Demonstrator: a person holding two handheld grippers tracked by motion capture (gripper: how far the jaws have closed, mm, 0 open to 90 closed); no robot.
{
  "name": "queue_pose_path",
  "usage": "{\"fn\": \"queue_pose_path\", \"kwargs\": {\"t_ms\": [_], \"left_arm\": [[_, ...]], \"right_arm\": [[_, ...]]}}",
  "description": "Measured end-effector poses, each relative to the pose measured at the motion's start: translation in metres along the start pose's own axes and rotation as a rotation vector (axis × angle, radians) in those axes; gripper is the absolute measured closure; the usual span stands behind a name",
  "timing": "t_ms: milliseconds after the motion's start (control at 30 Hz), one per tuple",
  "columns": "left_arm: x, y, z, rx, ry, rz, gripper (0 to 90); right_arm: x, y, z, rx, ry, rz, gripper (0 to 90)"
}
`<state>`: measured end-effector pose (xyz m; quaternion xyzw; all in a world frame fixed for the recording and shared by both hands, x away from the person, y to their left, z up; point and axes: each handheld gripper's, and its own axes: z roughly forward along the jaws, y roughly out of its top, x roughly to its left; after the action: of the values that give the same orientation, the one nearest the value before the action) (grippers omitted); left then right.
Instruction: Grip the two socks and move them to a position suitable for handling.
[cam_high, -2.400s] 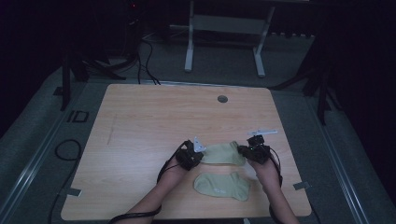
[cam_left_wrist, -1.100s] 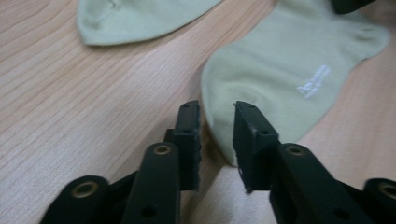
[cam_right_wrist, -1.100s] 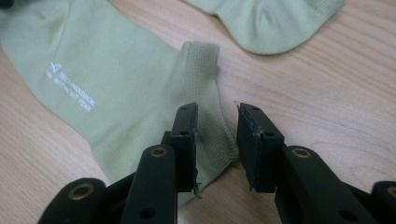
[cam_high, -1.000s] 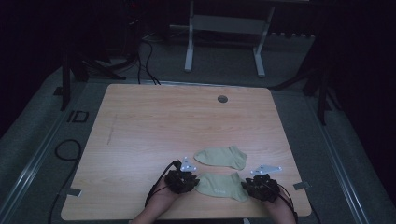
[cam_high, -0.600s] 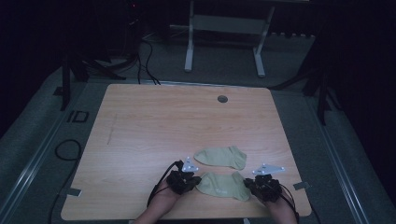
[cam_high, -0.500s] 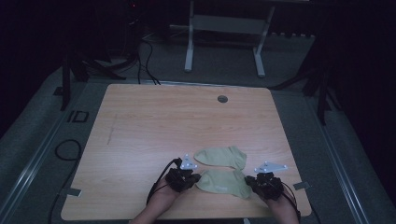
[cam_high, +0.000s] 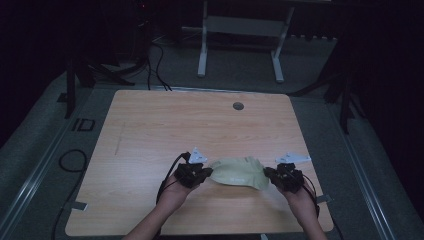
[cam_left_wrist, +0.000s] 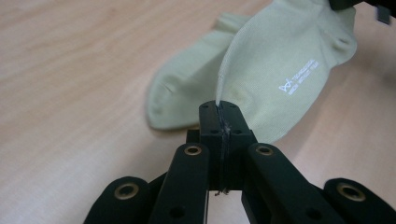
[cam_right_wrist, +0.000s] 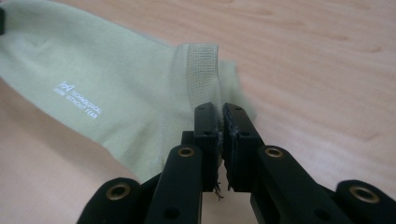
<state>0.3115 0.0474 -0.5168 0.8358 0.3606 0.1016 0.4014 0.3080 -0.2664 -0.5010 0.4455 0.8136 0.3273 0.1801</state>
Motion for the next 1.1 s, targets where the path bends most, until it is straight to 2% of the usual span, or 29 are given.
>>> {"fn": "queue_pose_path", "kwargs": {"t_ms": [133, 267, 400, 467, 667, 833, 933, 967, 1033, 1100], "left_arm": [[0.01, 0.006, 0.008, 0.025, 0.042, 0.008, 89.1], [0.018, 0.005, 0.017, 0.053, 0.062, 0.006, 89.1], [0.025, 0.003, 0.028, 0.064, 0.055, -0.033, 89.1], [0.025, 0.003, 0.032, 0.075, 0.053, -0.021, 89.0], [0.024, 0.002, 0.043, 0.099, 0.047, -0.022, 89.0], [0.027, -0.001, 0.049, 0.103, 0.055, -0.04, 88.8], [0.029, -0.001, 0.051, 0.112, 0.049, -0.053, 88.2], [0.03, 0.0, 0.053, 0.121, 0.042, -0.048, 86.2], [0.028, 0.0, 0.054, 0.121, 0.016, -0.032, 70.0], [0.026, 0.0, 0.054, 0.115, 0.004, -0.028, 59.0]], "right_arm": [[-0.005, 0.014, 0.014, 0.021, -0.017, -0.01, 84.6], [-0.009, 0.021, 0.029, 0.058, -0.016, -0.01, 84.4], [-0.014, 0.021, 0.042, 0.078, -0.005, 0.027, 84.4], [-0.015, 0.019, 0.044, 0.084, -0.007, 0.029, 84.3], [-0.021, 0.013, 0.05, 0.109, -0.014, 0.046, 84.0], [-0.022, 0.011, 0.058, 0.123, -0.014, 0.052, 82.5], [-0.021, 0.008, 0.063, 0.137, -0.007, 0.056, 76.8], [-0.022, 0.008, 0.064, 0.138, -0.006, 0.059, 72.2], [-0.022, 0.007, 0.064, 0.137, -0.005, 0.063, 61.7], [-0.023, 0.006, 0.063, 0.125, -0.012, 0.068, 53.7]]}}
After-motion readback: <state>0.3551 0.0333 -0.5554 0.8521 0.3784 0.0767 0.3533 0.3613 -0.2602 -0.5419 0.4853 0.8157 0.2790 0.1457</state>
